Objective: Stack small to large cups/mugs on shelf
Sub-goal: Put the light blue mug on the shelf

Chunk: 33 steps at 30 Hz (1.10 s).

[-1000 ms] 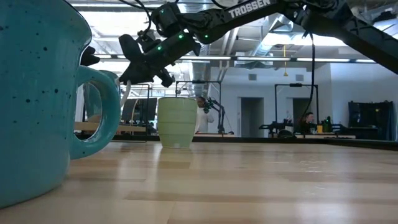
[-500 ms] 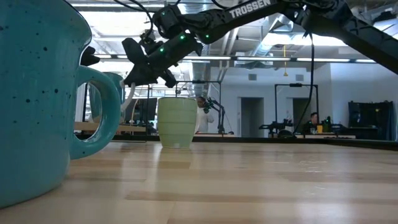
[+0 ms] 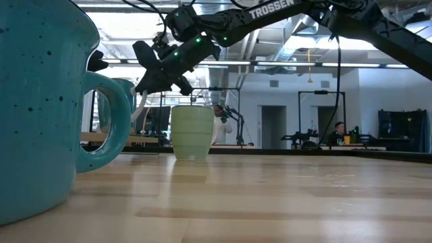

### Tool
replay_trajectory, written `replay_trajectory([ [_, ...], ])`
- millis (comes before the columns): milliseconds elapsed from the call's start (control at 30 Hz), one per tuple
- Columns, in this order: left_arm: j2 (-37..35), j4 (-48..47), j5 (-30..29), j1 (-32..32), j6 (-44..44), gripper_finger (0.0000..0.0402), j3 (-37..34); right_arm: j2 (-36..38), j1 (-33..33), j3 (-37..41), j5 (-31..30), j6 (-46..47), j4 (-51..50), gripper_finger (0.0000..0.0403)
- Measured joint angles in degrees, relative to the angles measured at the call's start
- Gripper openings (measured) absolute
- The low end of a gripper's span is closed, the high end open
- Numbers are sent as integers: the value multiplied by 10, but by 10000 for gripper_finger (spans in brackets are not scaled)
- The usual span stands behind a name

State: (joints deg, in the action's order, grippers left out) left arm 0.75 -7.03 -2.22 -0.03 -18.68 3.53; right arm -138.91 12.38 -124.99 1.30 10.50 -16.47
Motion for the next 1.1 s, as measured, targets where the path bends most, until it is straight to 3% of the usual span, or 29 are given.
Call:
replay_trajectory([
  [600, 0, 0, -1, 0, 0, 98, 0, 0, -4, 1, 3, 18, -35, 63],
  [1100, 0, 0, -1, 0, 0, 98, 0, -2, -5, 1, 4, -77, -72, 63],
])
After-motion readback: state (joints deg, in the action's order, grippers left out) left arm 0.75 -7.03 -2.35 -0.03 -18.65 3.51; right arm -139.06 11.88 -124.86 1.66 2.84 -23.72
